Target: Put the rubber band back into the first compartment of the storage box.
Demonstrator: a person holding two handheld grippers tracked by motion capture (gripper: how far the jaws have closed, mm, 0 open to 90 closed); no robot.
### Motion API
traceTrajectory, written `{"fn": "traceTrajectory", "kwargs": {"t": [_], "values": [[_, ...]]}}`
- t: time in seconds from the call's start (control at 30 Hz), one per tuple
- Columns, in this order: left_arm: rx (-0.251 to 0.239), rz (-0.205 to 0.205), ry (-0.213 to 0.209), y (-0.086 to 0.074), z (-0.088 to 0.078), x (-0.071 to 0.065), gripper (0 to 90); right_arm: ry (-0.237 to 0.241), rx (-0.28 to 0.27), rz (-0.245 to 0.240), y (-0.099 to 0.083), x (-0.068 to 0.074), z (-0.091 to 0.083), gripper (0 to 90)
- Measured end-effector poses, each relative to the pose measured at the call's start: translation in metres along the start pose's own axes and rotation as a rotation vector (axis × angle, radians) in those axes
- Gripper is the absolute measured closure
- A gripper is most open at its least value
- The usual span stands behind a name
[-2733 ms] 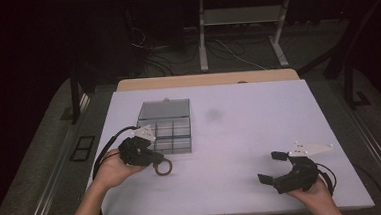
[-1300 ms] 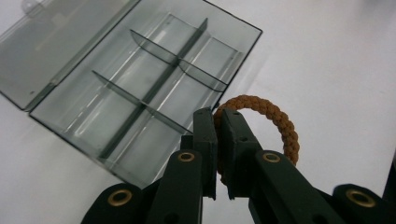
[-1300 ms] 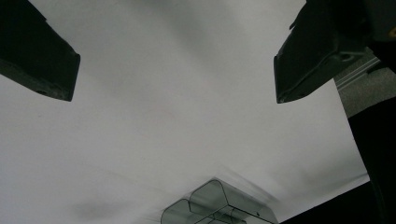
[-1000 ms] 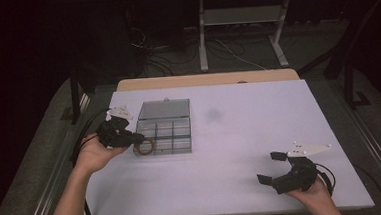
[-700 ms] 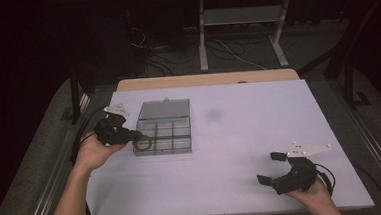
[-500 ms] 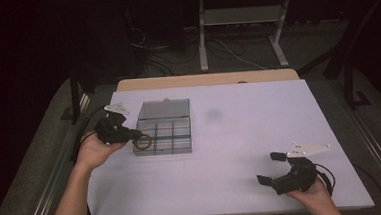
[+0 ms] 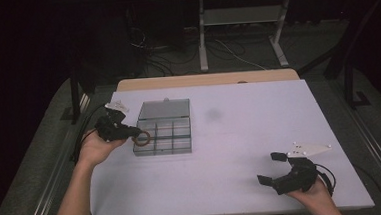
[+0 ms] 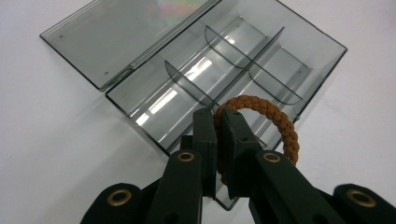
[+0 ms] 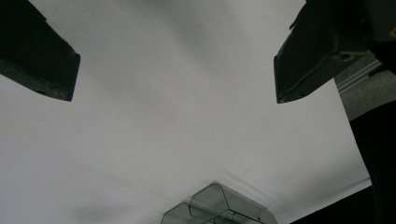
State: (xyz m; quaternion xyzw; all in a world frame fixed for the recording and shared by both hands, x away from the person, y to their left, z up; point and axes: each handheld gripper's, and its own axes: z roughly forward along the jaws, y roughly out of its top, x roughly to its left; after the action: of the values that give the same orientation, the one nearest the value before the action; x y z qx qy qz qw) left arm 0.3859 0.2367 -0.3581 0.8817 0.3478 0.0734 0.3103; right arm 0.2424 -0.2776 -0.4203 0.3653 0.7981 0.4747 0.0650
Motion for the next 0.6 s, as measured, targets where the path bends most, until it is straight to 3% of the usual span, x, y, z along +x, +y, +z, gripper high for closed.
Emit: {"fn": "traceTrajectory", "kwargs": {"t": [0.17, 0.6], "values": [[0.000, -0.020, 0.009, -0.004, 0.004, 0.006, 83.2, -0.001, -0.001, -0.002, 0.000, 0.000, 0.000, 0.6], [0.022, -0.025, 0.001, -0.011, 0.021, 0.013, 83.2, -0.002, 0.001, -0.005, 0.000, 0.000, -0.001, 0.6]]}}
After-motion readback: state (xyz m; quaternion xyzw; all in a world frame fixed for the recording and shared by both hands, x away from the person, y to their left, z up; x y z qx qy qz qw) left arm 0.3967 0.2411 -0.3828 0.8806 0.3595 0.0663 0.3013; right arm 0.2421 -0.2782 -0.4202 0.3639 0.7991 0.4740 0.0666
